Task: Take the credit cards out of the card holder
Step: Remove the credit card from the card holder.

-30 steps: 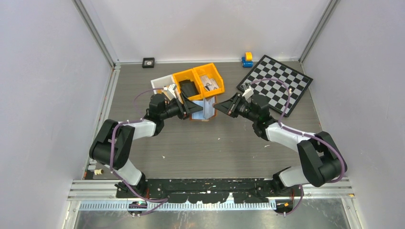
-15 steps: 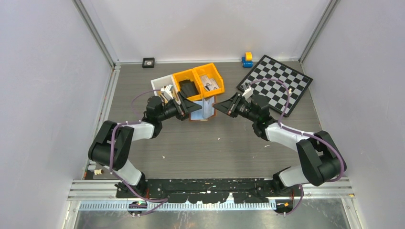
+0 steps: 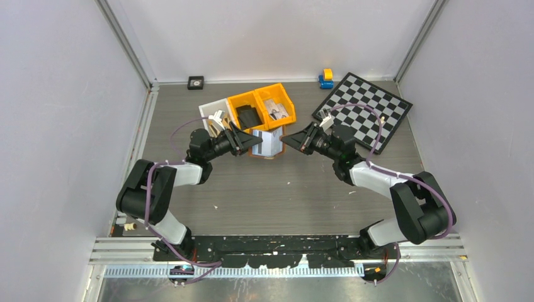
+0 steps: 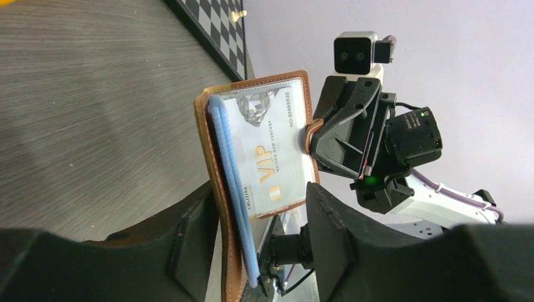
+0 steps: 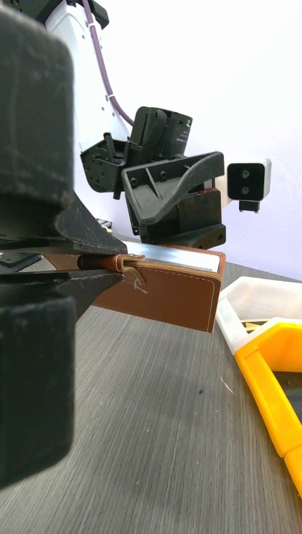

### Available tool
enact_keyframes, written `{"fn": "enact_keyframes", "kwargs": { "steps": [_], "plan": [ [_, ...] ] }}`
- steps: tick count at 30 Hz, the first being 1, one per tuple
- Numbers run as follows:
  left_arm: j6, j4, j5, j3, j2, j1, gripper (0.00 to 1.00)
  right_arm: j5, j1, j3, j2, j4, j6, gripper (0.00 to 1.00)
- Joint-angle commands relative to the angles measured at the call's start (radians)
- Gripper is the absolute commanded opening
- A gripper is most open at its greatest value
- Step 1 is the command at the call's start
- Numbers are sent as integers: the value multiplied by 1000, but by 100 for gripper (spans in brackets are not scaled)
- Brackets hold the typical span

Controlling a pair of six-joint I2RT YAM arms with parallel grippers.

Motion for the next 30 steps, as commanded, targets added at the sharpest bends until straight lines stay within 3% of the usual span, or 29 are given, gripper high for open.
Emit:
{"fn": "enact_keyframes", "kwargs": {
  "steps": [1, 3, 4, 6, 7, 11, 14, 18, 22, 30],
  "plan": [
    [21, -7, 15, 26, 0, 8, 47, -13, -6, 6, -6, 70, 5, 0],
    [35, -40, 13, 33, 1, 10, 30, -12, -7, 5, -10, 69, 5, 1],
    [47, -71, 13, 38, -1, 10, 15, -9, -8, 5, -12, 65, 1, 1],
    [64, -103, 13, 43, -6, 12, 1, 8, -7, 4, -27, 40, -14, 1],
    [69, -112, 12, 45, -10, 12, 0, 26, -7, 9, -36, 5, -31, 4],
    [101, -174, -3, 51, -36, 12, 0, 157, -7, 45, -101, -263, -129, 38],
    [144, -262, -29, 58, -56, 12, 0, 242, -3, 64, -176, -382, -196, 49],
    [167, -305, -46, 64, -67, 12, 0, 253, 35, 80, -256, -423, -267, 44],
    [156, -287, -30, 68, -51, 10, 0, 151, 96, 123, -200, -376, -295, 40],
    [-42, 3, 54, 47, 31, 7, 0, 34, 101, 157, 15, -262, -195, 29]
  ]
}}
